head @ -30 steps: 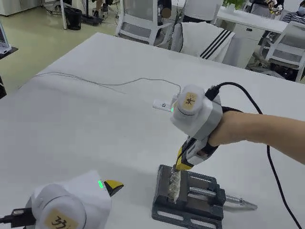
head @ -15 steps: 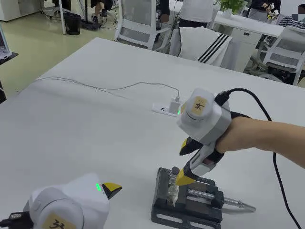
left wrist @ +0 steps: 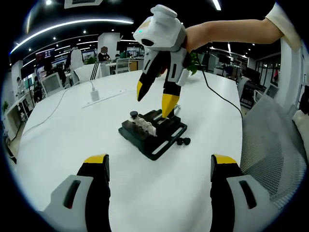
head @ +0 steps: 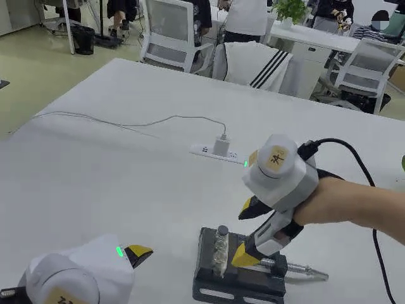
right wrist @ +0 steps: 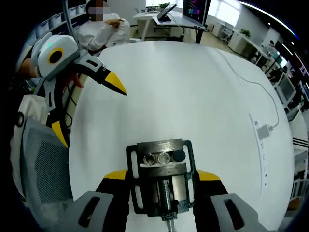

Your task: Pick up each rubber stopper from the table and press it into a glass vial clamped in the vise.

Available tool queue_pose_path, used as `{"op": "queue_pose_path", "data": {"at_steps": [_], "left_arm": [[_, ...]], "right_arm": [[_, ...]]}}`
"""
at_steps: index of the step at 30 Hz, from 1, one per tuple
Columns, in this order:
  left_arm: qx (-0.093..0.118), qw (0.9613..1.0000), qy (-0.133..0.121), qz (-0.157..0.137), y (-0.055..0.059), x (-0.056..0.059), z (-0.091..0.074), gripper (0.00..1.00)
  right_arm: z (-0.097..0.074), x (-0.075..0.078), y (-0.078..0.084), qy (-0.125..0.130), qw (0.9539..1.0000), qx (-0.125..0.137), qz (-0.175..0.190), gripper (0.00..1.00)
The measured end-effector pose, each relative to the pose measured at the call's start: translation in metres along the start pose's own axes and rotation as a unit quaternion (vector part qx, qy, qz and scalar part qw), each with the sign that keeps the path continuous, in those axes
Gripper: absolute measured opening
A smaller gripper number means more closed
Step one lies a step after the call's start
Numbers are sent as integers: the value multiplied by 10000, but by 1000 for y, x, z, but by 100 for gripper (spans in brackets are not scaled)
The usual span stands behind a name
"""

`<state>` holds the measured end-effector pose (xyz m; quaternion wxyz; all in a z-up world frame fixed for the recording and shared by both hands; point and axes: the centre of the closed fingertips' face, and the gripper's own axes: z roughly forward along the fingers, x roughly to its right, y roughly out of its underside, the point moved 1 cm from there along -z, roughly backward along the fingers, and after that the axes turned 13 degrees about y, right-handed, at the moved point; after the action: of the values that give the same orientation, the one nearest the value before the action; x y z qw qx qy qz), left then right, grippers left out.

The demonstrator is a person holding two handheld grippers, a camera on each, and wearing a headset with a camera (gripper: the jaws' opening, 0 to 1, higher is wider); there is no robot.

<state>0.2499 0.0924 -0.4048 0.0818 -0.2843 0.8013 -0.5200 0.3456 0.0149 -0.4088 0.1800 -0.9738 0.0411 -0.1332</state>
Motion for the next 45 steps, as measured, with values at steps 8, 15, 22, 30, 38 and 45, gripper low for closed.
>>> {"op": "queue_pose_path", "data": {"at_steps": [8,15,22,30,38,45], "left_arm": [[-26,10000,35,23,3,4,-1,85],[-55,9999,80,69,5,10,-1,84],[-41,9999,83,60,7,13,-1,84],[-64,9999,119,60,10,17,0,84],[-49,9999,121,31,11,19,1,84],[-48,9999,113,-17,14,19,1,84]], "right_arm": [[-10,-16,22,38,9996,15,290,48],[-13,-36,44,14,9987,-48,502,47],[-18,-50,56,-3,9977,-46,671,45],[-10,-67,65,-33,9966,-9,825,41],[0,-74,62,2,9951,207,968,30],[9,-78,63,-47,9943,199,1050,22]]}}
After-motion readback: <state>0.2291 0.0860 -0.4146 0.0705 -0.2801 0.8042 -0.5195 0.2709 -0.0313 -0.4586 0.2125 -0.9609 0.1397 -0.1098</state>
